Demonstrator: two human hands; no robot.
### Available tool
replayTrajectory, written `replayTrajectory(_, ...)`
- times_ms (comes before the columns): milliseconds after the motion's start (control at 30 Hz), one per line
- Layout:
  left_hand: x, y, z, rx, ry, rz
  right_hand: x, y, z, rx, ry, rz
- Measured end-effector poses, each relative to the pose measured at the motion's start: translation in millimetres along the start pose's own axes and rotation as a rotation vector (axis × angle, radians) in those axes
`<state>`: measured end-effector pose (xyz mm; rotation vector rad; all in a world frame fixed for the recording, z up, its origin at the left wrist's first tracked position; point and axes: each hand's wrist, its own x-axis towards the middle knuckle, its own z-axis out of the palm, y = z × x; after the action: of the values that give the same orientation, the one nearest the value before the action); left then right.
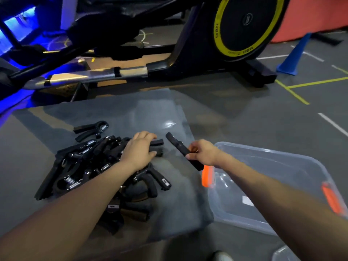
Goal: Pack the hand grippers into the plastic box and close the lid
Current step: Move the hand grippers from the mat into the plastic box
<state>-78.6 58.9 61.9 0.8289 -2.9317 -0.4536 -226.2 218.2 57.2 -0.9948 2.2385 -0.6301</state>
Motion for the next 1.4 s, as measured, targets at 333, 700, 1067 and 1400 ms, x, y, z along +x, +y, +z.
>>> replayTrajectory(333, 27, 144, 70, -0.153, -0.119, 0.107, -72, 121, -58, 0.454, 0.066, 0.206)
replayTrajectory(700, 45, 181, 153, -0.213, -0.226, 0.010, -77, 230, -27, 0.685, 0.083, 0.508)
replayTrajectory(1067, 63, 158, 184, -0.182, -0.004, 0.052, -9, 266, 37, 0.773, -0.044, 0.633)
replayTrajectory(1400, 61, 152, 199, -0.261, 0.078, 0.073, 15, 288, 67, 0.820, 0.024, 0.711)
